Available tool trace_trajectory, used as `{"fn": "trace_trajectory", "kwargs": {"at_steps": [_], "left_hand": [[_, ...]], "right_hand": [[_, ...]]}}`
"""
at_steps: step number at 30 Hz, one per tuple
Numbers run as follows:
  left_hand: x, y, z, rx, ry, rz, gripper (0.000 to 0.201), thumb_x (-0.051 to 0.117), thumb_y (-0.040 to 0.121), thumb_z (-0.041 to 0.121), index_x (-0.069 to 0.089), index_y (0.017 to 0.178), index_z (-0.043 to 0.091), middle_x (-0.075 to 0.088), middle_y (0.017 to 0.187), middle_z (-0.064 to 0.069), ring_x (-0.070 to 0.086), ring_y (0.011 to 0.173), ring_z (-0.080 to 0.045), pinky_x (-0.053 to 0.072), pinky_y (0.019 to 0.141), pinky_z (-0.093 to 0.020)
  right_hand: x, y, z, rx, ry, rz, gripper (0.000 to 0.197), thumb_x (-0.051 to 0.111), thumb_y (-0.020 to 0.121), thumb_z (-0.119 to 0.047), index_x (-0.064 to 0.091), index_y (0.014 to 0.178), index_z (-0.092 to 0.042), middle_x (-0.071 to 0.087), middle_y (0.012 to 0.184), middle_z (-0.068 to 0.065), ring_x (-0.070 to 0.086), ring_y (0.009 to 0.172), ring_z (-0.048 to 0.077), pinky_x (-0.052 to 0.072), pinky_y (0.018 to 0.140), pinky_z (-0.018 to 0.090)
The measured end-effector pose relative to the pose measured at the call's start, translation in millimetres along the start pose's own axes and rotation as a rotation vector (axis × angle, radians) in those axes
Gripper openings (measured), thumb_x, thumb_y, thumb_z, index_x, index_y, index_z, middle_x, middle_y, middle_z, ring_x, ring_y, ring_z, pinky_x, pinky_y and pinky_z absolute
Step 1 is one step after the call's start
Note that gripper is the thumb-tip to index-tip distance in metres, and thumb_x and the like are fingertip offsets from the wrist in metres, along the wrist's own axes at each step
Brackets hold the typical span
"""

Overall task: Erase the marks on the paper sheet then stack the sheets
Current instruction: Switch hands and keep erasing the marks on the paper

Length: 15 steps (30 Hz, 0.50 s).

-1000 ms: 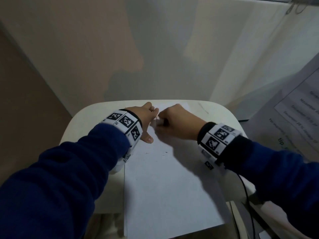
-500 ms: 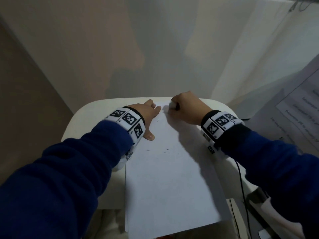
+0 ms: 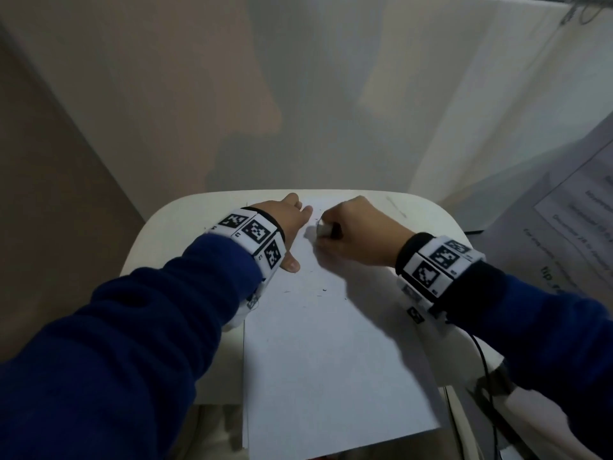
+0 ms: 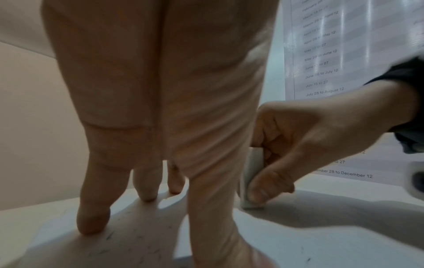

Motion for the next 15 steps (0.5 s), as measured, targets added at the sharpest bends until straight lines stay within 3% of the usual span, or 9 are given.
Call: {"fn": "trace_trajectory", "kwargs": {"at_steps": [2,5,8,11,15], "left_hand": [[-1,1,0,0.004,0.021,0.001,0.114,0.081,0.077,0.049,0.009,0.159,0.015,0.019,0.158,-0.009,0.037,0.142,-0.027,0.044,0.108,-0.045],[-2,2,3,0.013,0.048,-0.017,0.113,0.081,0.077,0.049,0.009,0.159,0.02,0.02,0.159,-0.011,0.039,0.14,-0.03,0.046,0.106,-0.046],[-3,1,6,0.02,0.066,-0.028,0.105,0.084,0.075,0.046,0.02,0.156,0.025,0.033,0.147,-0.012,0.052,0.125,-0.033,0.051,0.098,-0.048],[-5,-1,9,0.037,0.076,-0.031,0.091,0.085,0.076,0.041,0.034,0.15,0.025,0.041,0.136,-0.01,0.056,0.116,-0.03,0.051,0.096,-0.043],[-8,0,12,0.038,0.123,-0.027,0.098,0.082,0.076,0.046,0.027,0.153,0.022,0.046,0.127,-0.01,0.058,0.107,-0.027,0.053,0.089,-0.041]], "right_hand": [[-2,-2,3,0.009,-0.03,-0.022,0.029,0.061,0.087,-0.026,0.058,0.065,-0.007,0.058,0.059,0.003,0.046,0.055,0.015,0.035,0.058,0.026],[-16,9,20,0.081,0.048,0.081,0.027,0.06,0.082,-0.016,0.052,0.06,-0.004,0.054,0.055,0.011,0.045,0.053,0.025,0.036,0.055,0.03],[-13,9,13,0.064,0.041,0.078,0.028,0.058,0.082,-0.015,0.051,0.059,-0.002,0.052,0.053,0.011,0.038,0.048,0.02,0.036,0.051,0.033],[-1,-3,-2,0.0,0.008,-0.012,0.028,0.06,0.085,-0.024,0.054,0.062,-0.01,0.05,0.054,-0.002,0.042,0.051,0.01,0.032,0.051,0.019],[-13,3,17,0.07,0.049,0.078,0.03,0.06,0.085,-0.023,0.057,0.064,-0.002,0.058,0.058,0.011,0.051,0.056,0.028,0.043,0.056,0.036]]}}
Point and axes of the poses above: each hand's wrist, its own y-axis towards the middle knuckle, its own x-axis out of the palm, z = x × y, the point moved 6 cm from there along y, towards the middle knuckle
